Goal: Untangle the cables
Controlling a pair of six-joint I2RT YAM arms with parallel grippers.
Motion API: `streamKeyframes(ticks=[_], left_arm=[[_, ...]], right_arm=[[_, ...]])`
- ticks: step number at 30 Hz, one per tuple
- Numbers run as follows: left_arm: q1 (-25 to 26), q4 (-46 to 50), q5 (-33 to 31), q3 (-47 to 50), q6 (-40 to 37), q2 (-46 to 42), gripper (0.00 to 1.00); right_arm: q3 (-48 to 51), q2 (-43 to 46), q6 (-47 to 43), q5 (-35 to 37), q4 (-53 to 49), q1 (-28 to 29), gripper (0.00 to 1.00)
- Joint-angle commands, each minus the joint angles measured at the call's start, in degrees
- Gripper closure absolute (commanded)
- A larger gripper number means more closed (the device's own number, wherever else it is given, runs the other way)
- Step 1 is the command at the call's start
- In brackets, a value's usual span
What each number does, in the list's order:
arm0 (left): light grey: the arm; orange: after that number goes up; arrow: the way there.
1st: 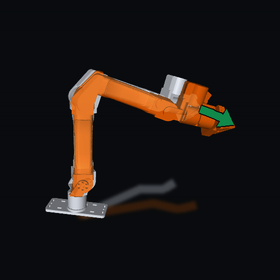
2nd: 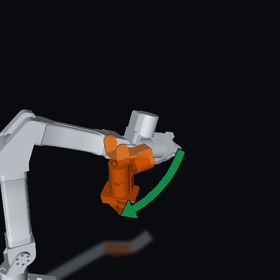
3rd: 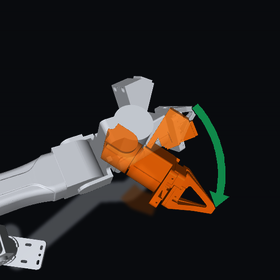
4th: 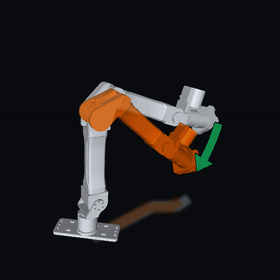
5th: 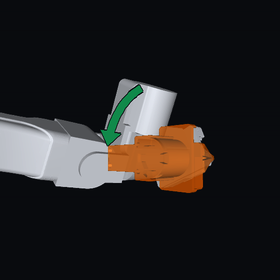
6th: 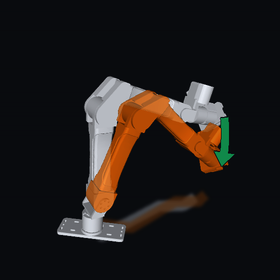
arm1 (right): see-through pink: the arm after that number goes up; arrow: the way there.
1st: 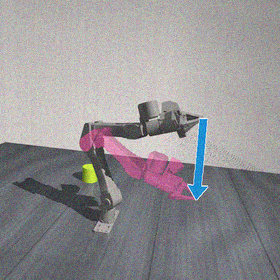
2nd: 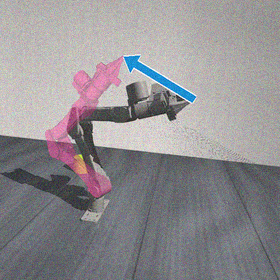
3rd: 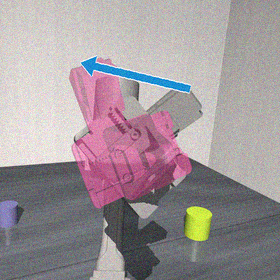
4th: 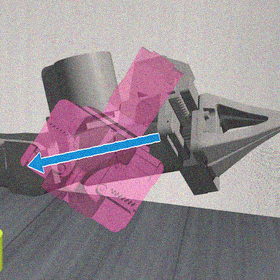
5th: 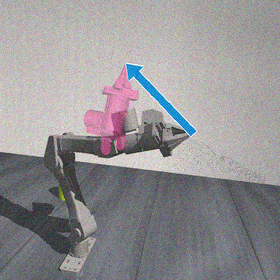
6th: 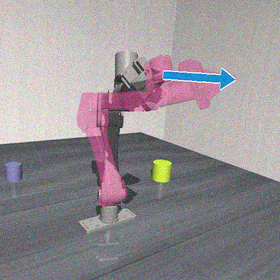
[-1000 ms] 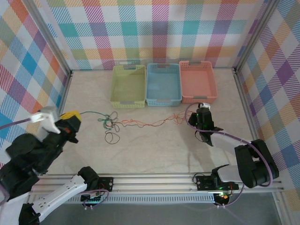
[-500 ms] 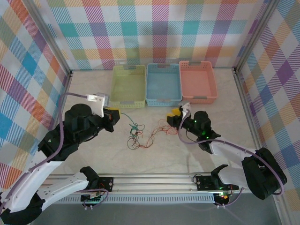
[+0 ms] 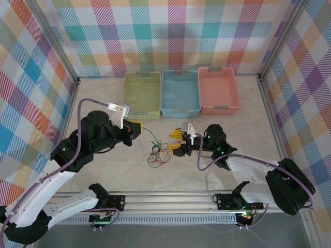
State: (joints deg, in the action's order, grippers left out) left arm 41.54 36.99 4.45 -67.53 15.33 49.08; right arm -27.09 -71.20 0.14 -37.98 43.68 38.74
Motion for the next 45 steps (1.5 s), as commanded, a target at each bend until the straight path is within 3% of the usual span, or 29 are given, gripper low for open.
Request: streamKeyframes(ticks=[1,5,8,12,15,20,29,34,39,45], left_arm=[[-0.1,-2.3,2.3,0.8,-0.8,0.0,1.00],[-0.1,-2.6,3.0,0.8,-0.9,0.4,1.00],[-0.1,-2.8,2.8,0.9,-0.8,0.4,1.00],[-0.1,-2.9,2.1,1.1,-0.9,0.6,1.00],[-0.1,-3.2,1.6,1.4,-0.7,0.4,1.00],[-0.1,-2.5,0.2,1.9,-0.8,1.0,1.00],[-0.1,-3.3,-4.4,8.5,1.3,2.1,1.00],[-0.7,-2.1,-12.1,11.2,2.8,2.4,1.00],[-3.3,-0.5,-18.6,12.5,4.5,1.4,1.00],[-7.0,1.1,-19.2,13.4,5.0,-2.0,1.00]], right_arm=[[-2.6,-1.3,-0.4,-5.1,0.6,0.6,0.42],[-4.2,-3.3,-1.0,-6.5,-1.0,1.3,0.49],[-5.2,-4.2,-2.0,-7.3,-3.0,1.7,0.62],[-5.3,-4.3,-3.7,-7.4,-4.1,2.1,0.85],[-5.1,-3.7,-4.7,-6.4,-5.2,2.3,0.95],[-3.4,-1.0,-5.3,-3.7,-4.0,2.6,1.00],[-0.2,3.8,-5.3,1.3,-0.4,2.6,1.00],[2.1,7.1,-7.4,6.5,1.4,2.6,1.00],[5.7,12.2,-8.0,17.1,3.6,2.6,1.00],[8.9,19.1,-9.8,36.4,1.5,2.2,1.00]])
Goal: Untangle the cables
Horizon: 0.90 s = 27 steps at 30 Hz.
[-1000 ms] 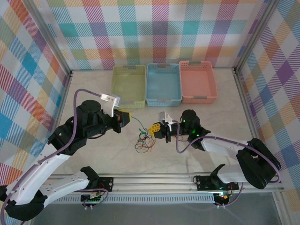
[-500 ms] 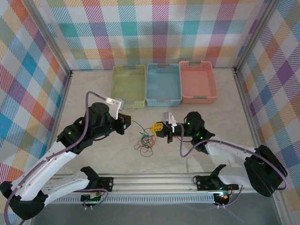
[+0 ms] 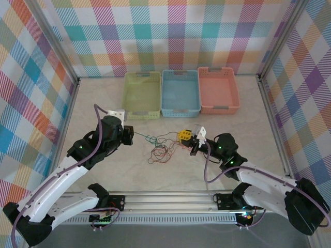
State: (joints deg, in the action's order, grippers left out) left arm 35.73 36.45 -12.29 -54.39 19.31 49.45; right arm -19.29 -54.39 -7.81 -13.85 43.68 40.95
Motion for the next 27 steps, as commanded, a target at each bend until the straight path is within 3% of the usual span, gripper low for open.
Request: streamKeyframes(ticks=[1,6,8,14,19,27], left_arm=[[-1.7,2.1,-2.8,0.2,1.0,-3.2,1.00],[-3.0,4.3,-6.3,-1.6,1.0,-7.7,1.00],[-3.1,5.3,-7.7,-2.6,1.0,-9.5,1.00],[-3.1,6.6,-10.4,-5.3,0.4,-14.4,1.00],[-3.1,7.8,-9.2,-8.2,-0.1,-14.9,1.00],[-3.1,6.3,-5.1,-9.7,-1.1,-14.7,1.00]], right_arm=[[1.4,3.1,-1.9,15.6,1.0,-0.3,1.00],[2.5,5.5,1.6,30.7,-2.8,-3.5,1.00],[2.7,6.3,7.3,34.7,-5.8,-6.4,1.00],[3.5,5.9,19.0,34.6,-12.2,-15.4,1.00],[0.1,1.2,20.8,37.8,-18.1,-15.7,1.00],[-2.8,-6.7,21.0,33.6,-19.5,-16.0,1.00]])
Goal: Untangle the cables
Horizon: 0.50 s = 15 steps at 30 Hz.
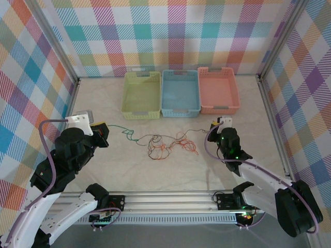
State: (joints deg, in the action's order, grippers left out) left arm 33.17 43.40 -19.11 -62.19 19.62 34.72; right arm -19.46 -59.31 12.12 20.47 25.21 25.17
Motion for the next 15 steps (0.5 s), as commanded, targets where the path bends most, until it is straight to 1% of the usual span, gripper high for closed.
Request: streamKeyframes(ticks=[1,3,5,7,9,11,12,15], left_arm=[[-0.6,-1.4,3.0,-1.8,-1.7,0.0,1.00],[-0.6,-2.7,5.5,-1.7,-1.6,0.2,1.00],[-0.6,-4.0,8.5,-1.6,-1.8,1.1,1.00],[-0.6,-4.6,10.7,-1.7,-1.9,2.5,1.00],[-0.6,-5.3,13.0,-1.9,-1.9,4.0,1.00],[-0.6,-6.2,14.2,-1.6,-1.9,5.1,1.00],[-0.6,-6.6,14.7,-1.5,-1.9,5.6,1.00],[-0.6,-7.1,16.1,-1.4,-1.9,7.4,1.00]], right_arm=[[-3.1,-2.4,0.2,-2.9,-0.8,-0.2,1.00],[-3.4,-3.1,-0.3,-8.5,0.6,-0.2,1.00],[-4.0,-4.1,-1.9,-15.2,2.4,-0.2,0.96],[-5.4,-5.2,-2.4,-19.3,1.4,-0.1,0.85],[-6.1,-6.1,-3.5,-24.1,2.4,-0.1,0.67],[-6.0,-6.6,-3.7,-27.7,4.7,0.3,0.56],[-5.9,-6.7,-4.3,-29.9,6.3,0.8,0.51],[-5.7,-6.7,-6.3,-34.9,9.6,2.9,0.46]])
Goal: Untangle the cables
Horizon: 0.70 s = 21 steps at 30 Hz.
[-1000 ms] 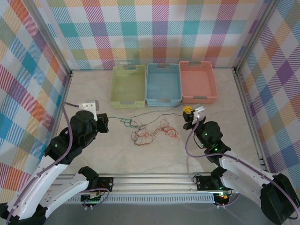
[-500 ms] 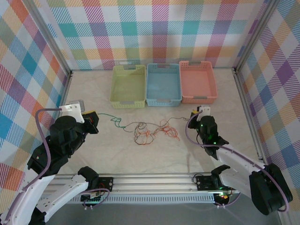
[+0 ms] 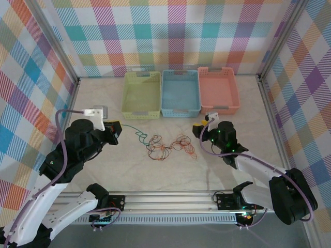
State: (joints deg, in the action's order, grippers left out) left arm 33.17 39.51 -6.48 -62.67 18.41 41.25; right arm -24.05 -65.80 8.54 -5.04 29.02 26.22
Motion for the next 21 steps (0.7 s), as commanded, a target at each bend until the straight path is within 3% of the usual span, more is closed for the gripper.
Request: streamKeyframes(ticks=[1,5,9,21], left_arm=[[-0.6,-3.4,4.1,-0.9,-0.9,1.4,1.00],[-0.6,-3.3,7.4,-1.0,-1.2,5.4,1.00],[-0.6,-3.2,9.9,-1.0,-1.2,9.0,1.00],[-0.5,-4.6,13.8,0.0,-1.1,13.6,1.00]], right_arm=[[-1.2,-0.1,-3.6,-11.0,6.6,2.6,0.46],[-2.5,0.5,-5.4,-19.6,9.5,5.7,0.46],[-8.6,-0.6,-8.6,-25.2,2.9,10.1,0.45],[-26.2,-9.5,-11.4,-33.2,-14.4,15.6,0.44]])
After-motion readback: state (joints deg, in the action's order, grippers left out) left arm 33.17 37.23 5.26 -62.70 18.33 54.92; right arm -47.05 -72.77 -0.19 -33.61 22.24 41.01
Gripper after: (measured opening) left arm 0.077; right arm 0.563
